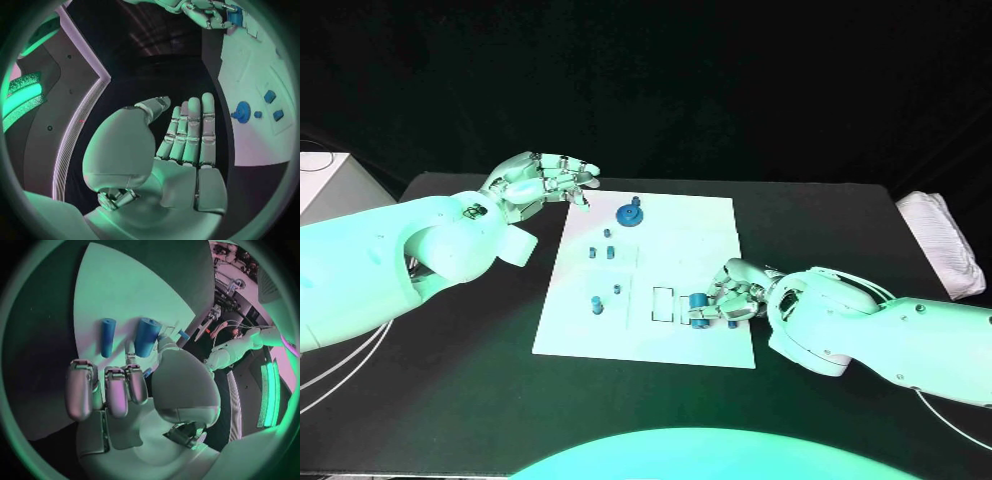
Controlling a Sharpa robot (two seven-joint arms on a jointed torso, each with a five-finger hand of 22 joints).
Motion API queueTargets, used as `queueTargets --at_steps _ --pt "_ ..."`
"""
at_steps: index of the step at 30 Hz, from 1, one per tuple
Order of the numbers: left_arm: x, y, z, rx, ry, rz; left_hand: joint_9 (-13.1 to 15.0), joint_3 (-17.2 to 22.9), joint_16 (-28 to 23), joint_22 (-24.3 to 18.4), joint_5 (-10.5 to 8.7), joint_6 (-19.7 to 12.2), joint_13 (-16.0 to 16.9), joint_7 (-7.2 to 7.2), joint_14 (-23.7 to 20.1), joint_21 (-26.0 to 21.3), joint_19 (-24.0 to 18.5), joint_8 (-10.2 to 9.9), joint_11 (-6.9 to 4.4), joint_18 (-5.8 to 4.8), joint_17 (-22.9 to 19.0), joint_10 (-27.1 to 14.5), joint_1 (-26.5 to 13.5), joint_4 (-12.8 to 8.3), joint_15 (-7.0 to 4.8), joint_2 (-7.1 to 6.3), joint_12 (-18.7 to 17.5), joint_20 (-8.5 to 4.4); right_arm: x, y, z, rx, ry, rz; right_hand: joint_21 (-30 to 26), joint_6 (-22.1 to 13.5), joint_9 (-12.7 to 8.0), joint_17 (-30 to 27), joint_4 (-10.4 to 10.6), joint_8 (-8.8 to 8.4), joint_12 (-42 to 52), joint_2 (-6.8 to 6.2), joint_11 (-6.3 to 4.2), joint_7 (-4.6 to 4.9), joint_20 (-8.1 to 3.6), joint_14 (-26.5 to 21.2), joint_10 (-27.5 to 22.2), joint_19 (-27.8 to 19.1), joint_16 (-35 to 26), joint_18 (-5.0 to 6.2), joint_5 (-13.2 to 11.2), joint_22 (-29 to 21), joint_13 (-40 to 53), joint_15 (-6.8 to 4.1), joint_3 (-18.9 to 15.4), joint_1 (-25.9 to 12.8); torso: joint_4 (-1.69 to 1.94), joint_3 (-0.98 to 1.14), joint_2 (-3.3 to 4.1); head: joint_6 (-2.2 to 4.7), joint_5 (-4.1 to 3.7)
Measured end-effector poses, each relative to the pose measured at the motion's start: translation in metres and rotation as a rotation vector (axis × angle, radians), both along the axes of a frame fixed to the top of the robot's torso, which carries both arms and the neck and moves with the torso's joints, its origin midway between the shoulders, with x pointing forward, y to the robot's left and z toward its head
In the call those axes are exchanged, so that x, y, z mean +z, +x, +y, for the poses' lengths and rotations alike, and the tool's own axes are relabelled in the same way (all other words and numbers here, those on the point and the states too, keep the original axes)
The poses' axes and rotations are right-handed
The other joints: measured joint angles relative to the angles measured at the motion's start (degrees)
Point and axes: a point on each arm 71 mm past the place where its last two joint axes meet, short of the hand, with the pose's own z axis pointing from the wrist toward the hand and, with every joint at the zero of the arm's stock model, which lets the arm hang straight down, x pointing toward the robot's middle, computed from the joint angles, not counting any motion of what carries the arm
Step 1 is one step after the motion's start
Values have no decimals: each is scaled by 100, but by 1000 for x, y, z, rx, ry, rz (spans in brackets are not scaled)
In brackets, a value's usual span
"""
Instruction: Assemble the parts on the task board
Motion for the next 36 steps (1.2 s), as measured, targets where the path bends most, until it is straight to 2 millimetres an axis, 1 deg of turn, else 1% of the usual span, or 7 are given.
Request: queueTargets --at_steps 6,11,17,20,27,30,36 --pt "0 0 0 1 1 2 0 -8 0 -15 0 0 -1 0 -21 0 0 20 -20 0 0 -20 -6 8 21 6 0 0 0 2 2 19 -24 -25 29 27 62 0 -5 126 0 -143 -8 -27 -42 5 8 0 23 0 -145 -1 0 -37 111 330 8 -3 -7 10 -19" --pt "0 0 1 1 2 3 1 -8 0 -15 0 0 0 0 -21 0 0 20 -20 1 1 -20 -6 7 21 6 0 0 3 4 2 26 -31 -48 81 -43 44 0 -7 188 0 -236 -8 -42 -42 5 7 0 50 -69 392 4 0 -36 501 739 7 -3 -8 30 -15" --pt "0 0 1 0 2 4 0 0 5 -16 0 0 0 0 -21 -9 1 20 -18 1 1 -22 -6 15 21 6 8 1 4 3 2 13 -17 -61 109 -69 -10 0 -19 216 0 -327 -52 -55 -42 -14 6 0 50 -87 1003 4 -1 -58 1079 860 0 -3 -7 60 -9" --pt "0 0 0 -1 2 4 -5 16 22 -27 0 0 0 0 -21 -27 21 20 1 0 1 -41 -6 31 21 6 26 21 4 1 2 0 -1 -61 116 -57 -40 -1 -32 216 0 -350 -52 -43 -42 5 7 0 50 -87 1153 4 -1 -78 1244 883 -1 -2 -4 73 -9" --pt "0 0 -1 -3 1 4 -5 16 22 -27 0 0 0 0 -21 -27 21 20 1 0 1 -41 -6 31 21 6 26 20 6 -7 8 -30 64 -44 229 -37 -45 -1 -29 212 122 -343 -116 -23 -84 2 3 1 80 -87 1164 3 -1 -113 1450 868 1 0 1 104 -31" --pt "0 0 -1 -4 1 4 -5 16 22 -26 0 0 0 0 -21 -27 20 20 1 0 2 -41 -6 31 21 6 27 20 9 -10 9 -56 106 -42 312 -37 -45 -1 -24 212 224 -338 -185 -23 -135 -5 0 -9 90 -87 1096 3 -1 -150 1619 630 3 -1 1 108 -45" --pt "0 0 -2 -6 0 4 -4 17 22 -32 0 0 0 0 -21 -26 20 20 0 0 2 -41 -6 31 21 6 26 20 16 -11 10 -106 186 -46 334 -36 -45 -1 -32 211 274 -288 -210 -23 -157 -6 -9 9 90 -87 957 3 -1 -191 1751 391 -4 -1 4 114 -58"
